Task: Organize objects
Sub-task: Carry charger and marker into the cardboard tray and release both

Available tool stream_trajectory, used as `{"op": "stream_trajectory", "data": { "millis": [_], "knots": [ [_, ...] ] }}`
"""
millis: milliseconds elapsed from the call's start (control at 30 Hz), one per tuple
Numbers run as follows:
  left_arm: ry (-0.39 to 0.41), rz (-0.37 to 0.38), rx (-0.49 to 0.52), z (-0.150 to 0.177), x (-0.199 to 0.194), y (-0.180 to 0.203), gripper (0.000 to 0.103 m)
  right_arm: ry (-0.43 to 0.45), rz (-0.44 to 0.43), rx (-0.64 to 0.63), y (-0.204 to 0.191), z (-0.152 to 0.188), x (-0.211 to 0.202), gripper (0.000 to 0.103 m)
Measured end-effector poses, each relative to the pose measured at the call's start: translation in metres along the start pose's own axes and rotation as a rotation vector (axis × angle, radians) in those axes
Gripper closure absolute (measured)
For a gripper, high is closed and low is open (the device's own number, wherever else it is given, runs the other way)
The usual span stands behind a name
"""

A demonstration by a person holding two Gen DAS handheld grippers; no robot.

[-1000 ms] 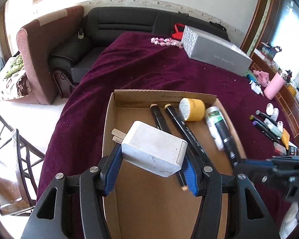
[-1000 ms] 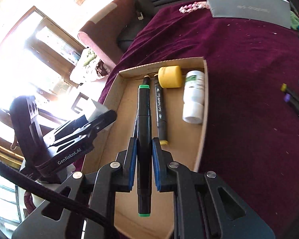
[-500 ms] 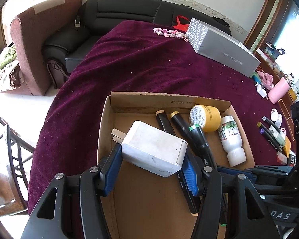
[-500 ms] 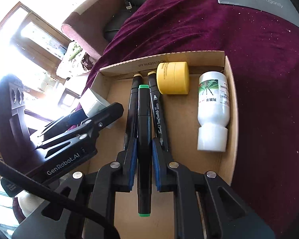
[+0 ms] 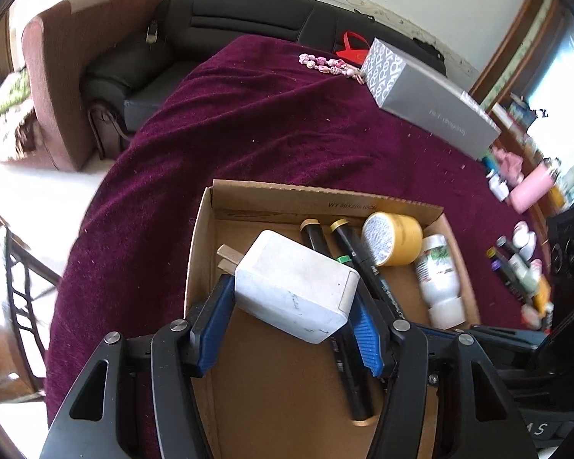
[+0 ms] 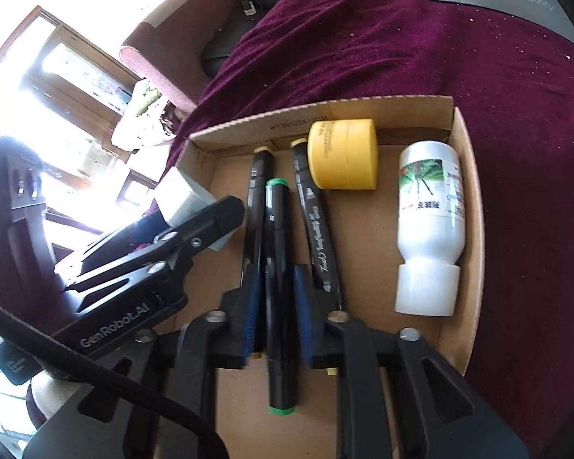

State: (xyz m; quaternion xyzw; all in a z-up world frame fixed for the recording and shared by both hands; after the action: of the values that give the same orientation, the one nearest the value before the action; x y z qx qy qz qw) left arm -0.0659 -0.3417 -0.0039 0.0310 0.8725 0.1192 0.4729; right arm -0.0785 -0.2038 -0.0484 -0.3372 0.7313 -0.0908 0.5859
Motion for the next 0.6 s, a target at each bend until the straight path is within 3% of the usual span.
{"op": "stream_trajectory", "data": {
  "millis": [100,300,433,600],
  "knots": [
    [0.015,0.032,-0.033,-0.001,-0.012,-0.003,0.050,0.017,-0.025,0.009,0.000,0.001,-0.008,0.061],
    [0.067,0.033,-0.040,0.001,-0.040,0.002,0.050,0.085,-0.046,-0.013,-0.003,0.006,-0.042,0.049],
    [0.096,0.040,-0.066,0.006,-0.058,0.012,0.050,0.124,-0.058,-0.011,0.006,0.018,-0.069,0.044],
    [0.156,0.122,-0.014,0.017,-0.092,0.060,0.049,0.179,-0.072,0.008,0.023,0.032,-0.101,0.044]
  ]
}}
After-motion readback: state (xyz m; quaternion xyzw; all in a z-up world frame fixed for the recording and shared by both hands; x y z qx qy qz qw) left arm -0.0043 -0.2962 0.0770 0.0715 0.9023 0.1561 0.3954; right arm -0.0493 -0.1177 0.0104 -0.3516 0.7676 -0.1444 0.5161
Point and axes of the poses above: each gripper's, at about its wrist camera, not at the fingertips, and x roughly the way its jaws point, y to its right, z to its underside, the point moved 4 cm from there along x, roughly the way its jaws point, and after that the axes turned 5 degrees about x, right-handed, at the moved point
